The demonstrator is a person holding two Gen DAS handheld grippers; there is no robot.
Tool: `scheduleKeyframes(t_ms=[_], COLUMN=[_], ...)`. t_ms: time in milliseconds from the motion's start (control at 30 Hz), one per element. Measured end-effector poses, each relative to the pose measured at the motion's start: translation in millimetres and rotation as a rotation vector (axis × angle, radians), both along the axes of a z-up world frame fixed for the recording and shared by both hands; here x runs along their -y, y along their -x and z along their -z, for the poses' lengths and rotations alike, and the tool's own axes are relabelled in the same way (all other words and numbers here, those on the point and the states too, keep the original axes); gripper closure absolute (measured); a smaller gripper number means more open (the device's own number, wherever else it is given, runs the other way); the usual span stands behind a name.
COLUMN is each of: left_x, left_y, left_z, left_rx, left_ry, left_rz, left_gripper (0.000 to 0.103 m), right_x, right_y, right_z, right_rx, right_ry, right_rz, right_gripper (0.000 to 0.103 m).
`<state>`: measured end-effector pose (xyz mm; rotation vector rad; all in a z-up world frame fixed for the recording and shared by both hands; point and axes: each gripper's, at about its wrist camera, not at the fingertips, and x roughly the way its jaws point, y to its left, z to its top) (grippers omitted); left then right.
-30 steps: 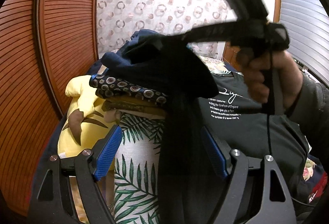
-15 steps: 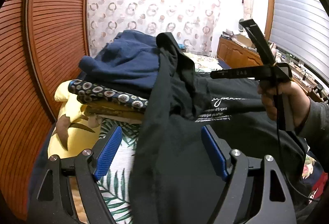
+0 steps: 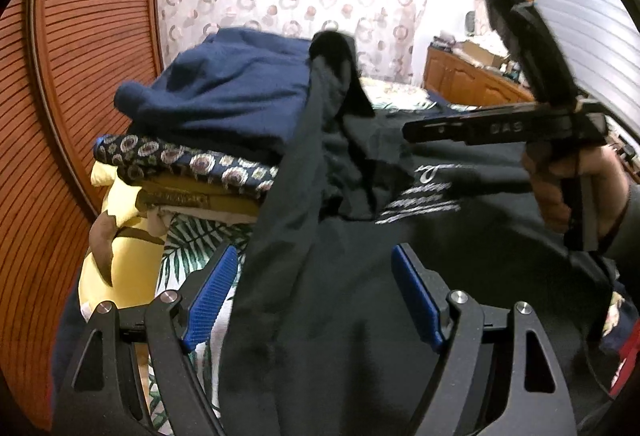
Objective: Fold small clothes
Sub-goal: 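Grasp the T-shirt side by the clothes stack with the right gripper, fold it over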
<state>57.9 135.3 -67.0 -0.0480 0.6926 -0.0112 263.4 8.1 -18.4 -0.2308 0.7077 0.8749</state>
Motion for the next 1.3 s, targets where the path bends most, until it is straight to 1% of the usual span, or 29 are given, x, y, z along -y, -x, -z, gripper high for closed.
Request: scheduleKeyframes(t_ms=[133, 200, 333, 367, 400, 433, 500, 533, 567, 633, 700, 733, 800, 900, 967, 1067, 1133, 1200, 1233, 1300], left_x=[-6, -7, -8, -7, -7, -7, -7, -7, -6, -3, -2, -2, -1, -1, -3, -2, -2, -2, -2, -2], left_y=[-15, -20, -33, -34, -34, -34, -34, -34, -34, -35, -35, -35, -34, -34, -35, -35, -35, -35, -35, -35], left_z=[15, 21, 32, 33, 33, 33, 33, 34, 34, 33, 33, 33, 32, 33, 33, 33, 33, 33, 33, 33], left_rx=[-0.065, -0.099, -0.192, -0.193, -0.195, -0.196, -0.196, -0.196, -0.195, -0.195, -0.194, -0.194, -0.194, -0.194, -0.194, -0.194, -0.194, -0.194, -0.194, -0.194], left_ry=[-0.025, -0.023, -0.016, -0.017, -0.016, -0.014, -0.012, -0.013, -0.013, -0.014, -0.013, -0.014, -0.013, -0.013, -0.013, -0.012, -0.012, -0.012, -0.011, -0.012], left_rz=[-0.030, -0.025, -0.013, -0.011, -0.010, -0.011, -0.012, -0.012, -0.012, -0.013, -0.014, -0.014, -0.015, -0.014, -0.014, -0.012, -0.012, -0.012, -0.012, -0.013], left_gripper=[0.023, 0.023, 0.023, 0.023, 0.022, 0.021, 0.020, 0.020, 0.020, 0.020, 0.020, 0.020, 0.020, 0.020, 0.020, 0.020, 0.020, 0.020, 0.020, 0.020], right_x=[-11, -16, -26, -28, -31, -30, -29, -26, -23, -2, 25, 37, 50, 61, 60, 56, 65, 83, 92, 111], right_y=[-8, -15, -26, -30, -33, -36, -41, -45, -48, -59, -73, -79, -85, -87, -80, -65, -54, -50, -45, -37], right_z=[7, 12, 24, 26, 26, 27, 21, 17, 14, 3, -5, -7, -8, -6, -7, -9, -10, -13, -15, -17], right_rx=[-0.032, -0.047, -0.077, -0.084, -0.086, -0.080, -0.052, -0.029, -0.007, 0.039, 0.047, 0.050, 0.061, 0.038, 0.030, 0.049, 0.048, 0.048, 0.048, 0.042], right_ry=[0.002, 0.027, 0.090, 0.098, 0.103, 0.106, 0.101, 0.096, 0.088, 0.039, -0.019, -0.034, -0.035, -0.036, -0.054, -0.040, -0.046, -0.063, -0.075, -0.089], right_rz=[-0.023, -0.021, -0.009, -0.009, -0.009, -0.006, 0.010, 0.038, 0.078, 0.214, 0.342, 0.386, 0.420, 0.406, 0.355, 0.288, 0.252, 0.235, 0.228, 0.224], right_gripper=[0.052, 0.052, 0.052, 0.057, 0.067, 0.071, 0.090, 0.092, 0.092, 0.092, 0.092, 0.092, 0.092, 0.092, 0.092, 0.092, 0.082, 0.062, 0.060, 0.059])
